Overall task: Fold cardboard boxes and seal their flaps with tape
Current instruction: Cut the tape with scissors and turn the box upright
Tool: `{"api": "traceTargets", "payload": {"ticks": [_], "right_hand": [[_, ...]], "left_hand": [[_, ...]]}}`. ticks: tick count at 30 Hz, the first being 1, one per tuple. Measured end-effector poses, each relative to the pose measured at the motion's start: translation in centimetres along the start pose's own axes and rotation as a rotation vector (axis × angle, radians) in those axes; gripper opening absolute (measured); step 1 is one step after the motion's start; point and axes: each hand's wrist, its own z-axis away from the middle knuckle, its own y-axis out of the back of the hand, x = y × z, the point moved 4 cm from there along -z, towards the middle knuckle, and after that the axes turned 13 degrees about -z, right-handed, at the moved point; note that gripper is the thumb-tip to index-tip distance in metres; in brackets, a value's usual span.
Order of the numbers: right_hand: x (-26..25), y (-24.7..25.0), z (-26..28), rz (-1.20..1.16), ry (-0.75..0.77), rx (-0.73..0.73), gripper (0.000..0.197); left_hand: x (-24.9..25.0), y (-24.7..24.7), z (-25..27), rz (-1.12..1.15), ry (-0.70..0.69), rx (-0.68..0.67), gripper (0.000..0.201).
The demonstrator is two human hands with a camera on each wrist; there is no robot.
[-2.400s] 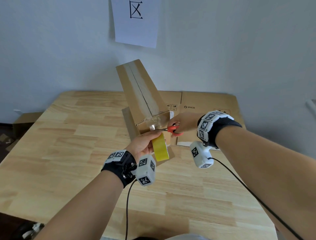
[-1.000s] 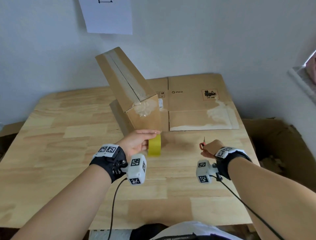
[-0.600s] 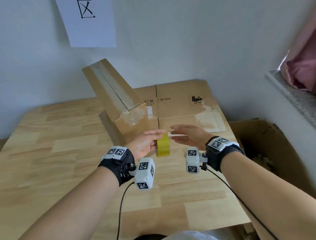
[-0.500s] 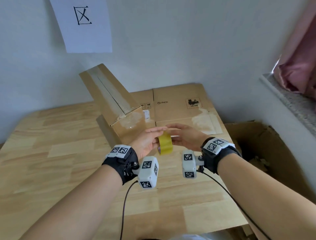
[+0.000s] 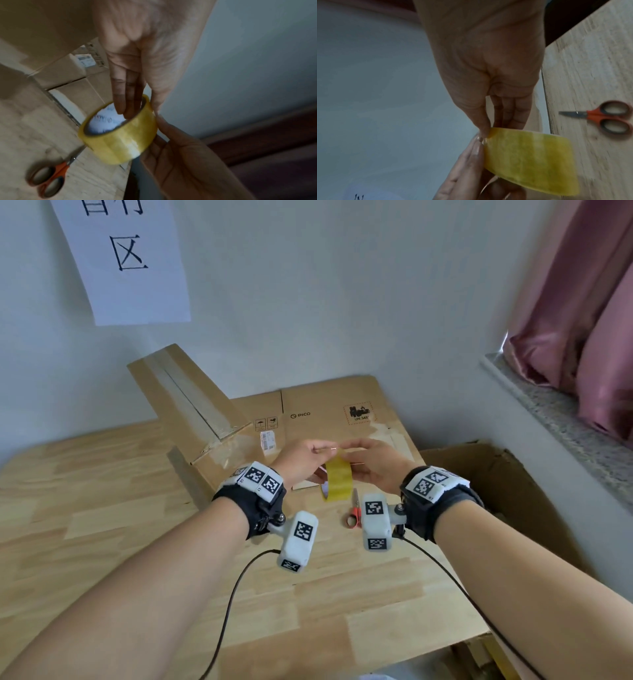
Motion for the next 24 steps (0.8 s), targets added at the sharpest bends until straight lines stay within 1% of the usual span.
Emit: {"api": "traceTargets", "payload": {"ticks": [2, 4, 6, 8, 9, 11, 13, 14, 16, 19, 20, 22, 24], "right_hand": [[-0.1, 0.9, -0.1, 0.097, 0.008, 0.026, 0.013], [0.3, 2.3, -0.5, 0.207, 0.019, 0.092, 0.017], [1.3, 4.3, -1.1, 0.346, 0.013, 0.181, 0.019], [2.5, 6.6, -1.5, 0.5, -0.003, 0.278, 0.013], [3.0, 7.7, -1.5, 0.574, -0.014, 0.319, 0.014], [4.1, 9.5, -1.6, 0.715, -0.073, 0.37, 0.027], [5.1, 10.4, -1.3, 0.838, -0.137, 0.398, 0.034], [5.6, 10.7, -1.3, 0.853, -0.154, 0.412, 0.036], [7.0, 11.0, -1.9, 0.799, -0.176, 0.399, 0.039], [8.8, 10.8, -3.1, 0.703, -0.198, 0.304, 0.046], [9.2, 10.7, -3.4, 0.665, -0.202, 0.293, 0.05], [9.1, 10.4, -3.8, 0.619, -0.179, 0.307, 0.054], [8.3, 9.9, -4.3, 0.597, -0.129, 0.336, 0.051]], "left_hand": [[0.4, -0.1, -0.1, -0.058, -0.012, -0.004, 0.037], [0.3, 0.1, -0.3, -0.065, -0.016, 0.018, 0.042], [-0.2, 0.2, -0.5, -0.023, -0.012, 0.007, 0.043], [-1.0, 0.2, -0.3, 0.043, 0.013, -0.01, 0.041], [-1.5, 0.2, -0.1, 0.073, 0.031, -0.012, 0.039], [-2.6, 0.1, 0.1, 0.117, 0.068, -0.006, 0.034], [-3.5, 0.2, 0.4, 0.131, 0.099, 0.007, 0.03], [-3.9, 0.3, 0.5, 0.129, 0.109, 0.013, 0.029], [-4.5, 0.5, 0.8, 0.13, 0.12, 0.017, 0.028], [-4.8, 0.9, 1.3, 0.131, 0.115, 0.016, 0.026], [-4.9, 1.0, 1.5, 0.127, 0.11, 0.017, 0.026], [-5.0, 1.3, 1.8, 0.104, 0.087, 0.014, 0.024], [-5.0, 1.7, 2.2, 0.082, 0.067, -0.011, 0.023]]}}
